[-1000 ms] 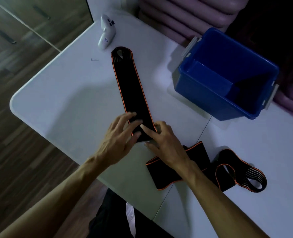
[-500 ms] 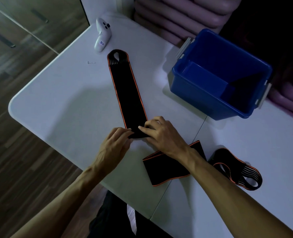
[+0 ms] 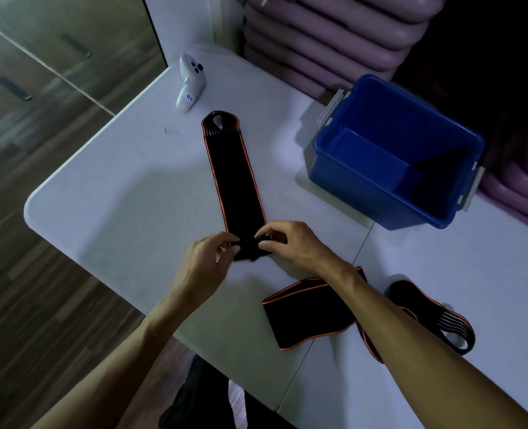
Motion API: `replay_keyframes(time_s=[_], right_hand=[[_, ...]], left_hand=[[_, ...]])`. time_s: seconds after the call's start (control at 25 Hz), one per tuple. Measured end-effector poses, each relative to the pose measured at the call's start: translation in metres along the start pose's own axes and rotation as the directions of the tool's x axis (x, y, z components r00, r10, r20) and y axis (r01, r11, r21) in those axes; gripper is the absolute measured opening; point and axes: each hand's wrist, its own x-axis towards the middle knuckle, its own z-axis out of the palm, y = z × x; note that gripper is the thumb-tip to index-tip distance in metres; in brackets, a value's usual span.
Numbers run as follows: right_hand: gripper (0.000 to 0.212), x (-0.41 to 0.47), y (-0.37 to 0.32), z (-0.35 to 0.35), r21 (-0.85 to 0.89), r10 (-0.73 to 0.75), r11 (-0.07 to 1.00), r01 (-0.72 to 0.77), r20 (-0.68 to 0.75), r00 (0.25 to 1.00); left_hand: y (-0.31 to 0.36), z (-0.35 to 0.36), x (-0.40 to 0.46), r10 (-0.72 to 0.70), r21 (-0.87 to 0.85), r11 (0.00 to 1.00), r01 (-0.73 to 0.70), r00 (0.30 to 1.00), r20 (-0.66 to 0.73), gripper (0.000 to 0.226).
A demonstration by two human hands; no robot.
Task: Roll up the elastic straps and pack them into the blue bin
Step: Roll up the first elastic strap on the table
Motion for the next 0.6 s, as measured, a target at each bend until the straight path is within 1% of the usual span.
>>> replay_keyframes(time_s=[0.08, 0.12, 0.16, 0.2, 0.28, 0.32, 0.36, 0.4, 0.44, 0.48, 0.52, 0.6], right_hand=[[0.013, 0.002, -0.003, 0.0, 0.028, 0.03, 0.999, -0.029, -0.01, 1.0], [0.012, 0.003, -0.003, 0.001, 0.023, 0.026, 0.999, -0.026, -0.022, 0.999], [0.011, 0.004, -0.002, 0.004, 0.007, 0.013, 1.0, -0.013, -0.043, 0.999], [0.009, 0.003, -0.001, 0.006, -0.012, -0.005, 1.0, 0.005, -0.072, 0.997], [0.006, 0.001, 0.002, 0.013, -0.026, -0.049, 0.999, 0.046, -0.131, 0.99], [0.007, -0.002, 0.004, 0.015, -0.031, -0.076, 0.997, 0.072, -0.153, 0.985], [0.01, -0.005, 0.005, 0.017, -0.038, -0.1, 0.995, 0.095, -0.165, 0.981], [0.014, -0.009, 0.007, 0.018, -0.053, -0.119, 0.992, 0.112, -0.163, 0.979], [0.02, -0.012, 0.009, 0.018, -0.078, -0.134, 0.989, 0.124, -0.142, 0.981], [0.028, -0.015, 0.011, 0.017, -0.116, -0.144, 0.984, 0.132, -0.101, 0.984], [0.035, -0.016, 0.012, 0.016, -0.162, -0.151, 0.977, 0.14, -0.056, 0.987], [0.04, -0.015, 0.013, 0.017, -0.235, -0.17, 0.958, 0.162, -0.012, 0.985]], left_hand=[[0.004, 0.001, 0.004, -0.153, -0.096, 0.984, 0.152, 0.988, -0.002, 0.011], [0.007, 0.003, 0.005, -0.186, -0.109, 0.977, 0.184, 0.982, -0.009, 0.012], [0.01, 0.005, 0.004, -0.176, -0.083, 0.982, 0.172, 0.984, -0.032, 0.013], [0.011, 0.008, 0.002, -0.127, -0.029, 0.992, 0.125, 0.989, -0.075, 0.013], [0.01, 0.011, -0.004, 0.05, 0.12, 0.992, -0.029, 0.984, -0.171, 0.014], [0.007, 0.013, -0.007, 0.164, 0.205, 0.971, -0.124, 0.968, -0.188, 0.014], [0.0, 0.014, -0.011, 0.276, 0.282, 0.934, -0.22, 0.945, -0.176, 0.015], [-0.007, 0.015, -0.015, 0.358, 0.336, 0.894, -0.298, 0.924, -0.134, 0.021], [-0.014, 0.016, -0.019, 0.401, 0.376, 0.859, -0.347, 0.913, -0.074, 0.031], [-0.019, 0.017, -0.021, 0.409, 0.405, 0.838, -0.367, 0.912, -0.02, 0.04], [-0.023, 0.017, -0.022, 0.401, 0.421, 0.831, -0.364, 0.916, 0.001, 0.044], [-0.021, 0.017, -0.019, 0.389, 0.419, 0.839, -0.347, 0.921, -0.016, 0.038]])
